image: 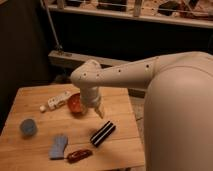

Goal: Place the eraser in the ceramic cup

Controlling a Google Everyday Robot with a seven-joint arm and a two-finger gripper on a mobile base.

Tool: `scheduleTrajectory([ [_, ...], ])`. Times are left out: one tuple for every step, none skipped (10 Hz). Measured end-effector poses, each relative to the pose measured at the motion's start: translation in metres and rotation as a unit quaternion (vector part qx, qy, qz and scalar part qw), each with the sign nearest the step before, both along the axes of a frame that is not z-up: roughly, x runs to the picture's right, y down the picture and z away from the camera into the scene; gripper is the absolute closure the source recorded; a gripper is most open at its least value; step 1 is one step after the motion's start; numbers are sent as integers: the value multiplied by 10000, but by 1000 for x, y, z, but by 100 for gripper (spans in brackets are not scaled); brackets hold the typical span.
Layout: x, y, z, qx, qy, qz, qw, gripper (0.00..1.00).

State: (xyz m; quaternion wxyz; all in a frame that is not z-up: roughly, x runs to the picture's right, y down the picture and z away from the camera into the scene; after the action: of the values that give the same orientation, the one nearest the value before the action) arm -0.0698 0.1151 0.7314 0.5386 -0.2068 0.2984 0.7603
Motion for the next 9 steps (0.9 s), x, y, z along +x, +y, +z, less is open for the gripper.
scheduleTrajectory([
  [2,1,1,-13,21,13,10000,35],
  [3,2,1,-20,32,23,10000,35],
  [2,2,1,-19,27,18,10000,35],
  [1,2,1,-22,21,10,10000,35],
  [1,2,1,-21,23,13,10000,35],
  [2,2,1,-20,25,15,10000,35],
  [1,2,1,-21,23,12,10000,35],
  [1,3,3,-30,17,29,10000,35],
  [1,4,15,-28,-23,111,9999,35],
])
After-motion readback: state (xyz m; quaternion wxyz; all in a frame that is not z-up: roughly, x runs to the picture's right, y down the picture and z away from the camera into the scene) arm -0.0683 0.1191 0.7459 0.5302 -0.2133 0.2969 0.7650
